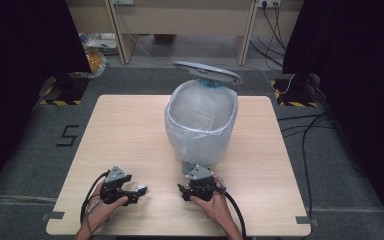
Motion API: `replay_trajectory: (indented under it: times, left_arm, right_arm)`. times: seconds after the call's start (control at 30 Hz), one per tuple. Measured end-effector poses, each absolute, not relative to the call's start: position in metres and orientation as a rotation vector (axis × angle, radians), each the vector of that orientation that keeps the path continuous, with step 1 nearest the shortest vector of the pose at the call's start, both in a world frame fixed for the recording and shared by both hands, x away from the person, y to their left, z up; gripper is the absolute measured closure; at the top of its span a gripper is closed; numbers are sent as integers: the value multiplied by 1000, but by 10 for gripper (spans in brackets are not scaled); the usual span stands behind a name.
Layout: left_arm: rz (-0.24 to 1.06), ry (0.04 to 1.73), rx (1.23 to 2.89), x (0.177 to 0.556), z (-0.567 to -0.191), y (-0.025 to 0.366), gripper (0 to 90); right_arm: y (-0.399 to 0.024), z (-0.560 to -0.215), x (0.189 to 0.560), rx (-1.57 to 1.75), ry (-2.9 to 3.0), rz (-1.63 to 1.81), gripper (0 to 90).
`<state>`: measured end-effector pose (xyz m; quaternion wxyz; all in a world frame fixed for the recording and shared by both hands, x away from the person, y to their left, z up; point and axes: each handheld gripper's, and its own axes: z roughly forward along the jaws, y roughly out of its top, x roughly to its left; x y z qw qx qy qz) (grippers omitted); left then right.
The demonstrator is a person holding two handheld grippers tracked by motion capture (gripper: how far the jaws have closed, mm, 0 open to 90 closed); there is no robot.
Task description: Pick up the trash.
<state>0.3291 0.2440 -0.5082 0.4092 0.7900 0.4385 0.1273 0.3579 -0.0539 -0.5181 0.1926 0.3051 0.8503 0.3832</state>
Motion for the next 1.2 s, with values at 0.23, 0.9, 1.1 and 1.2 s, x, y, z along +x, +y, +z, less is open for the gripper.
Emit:
replay_trajectory:
  times: [0.23, 0.9, 1.1, 1.2]
  left_arm:
    - [346, 1045, 2071, 327, -513, 240, 392]
    - [369, 1053, 1984, 331, -501, 243, 588]
    - [364, 1058, 1949, 338, -493, 244, 587]
    - [360, 1058, 1936, 341, -488, 245, 587]
  right_arm:
    - [-54, -518, 358, 853, 2385, 1071, 231]
    - [-54, -518, 358, 843, 2387, 1070, 231]
    - [-54, -518, 358, 848, 2390, 1076, 231]
    - [-55, -518, 358, 848, 2392, 1079, 231]
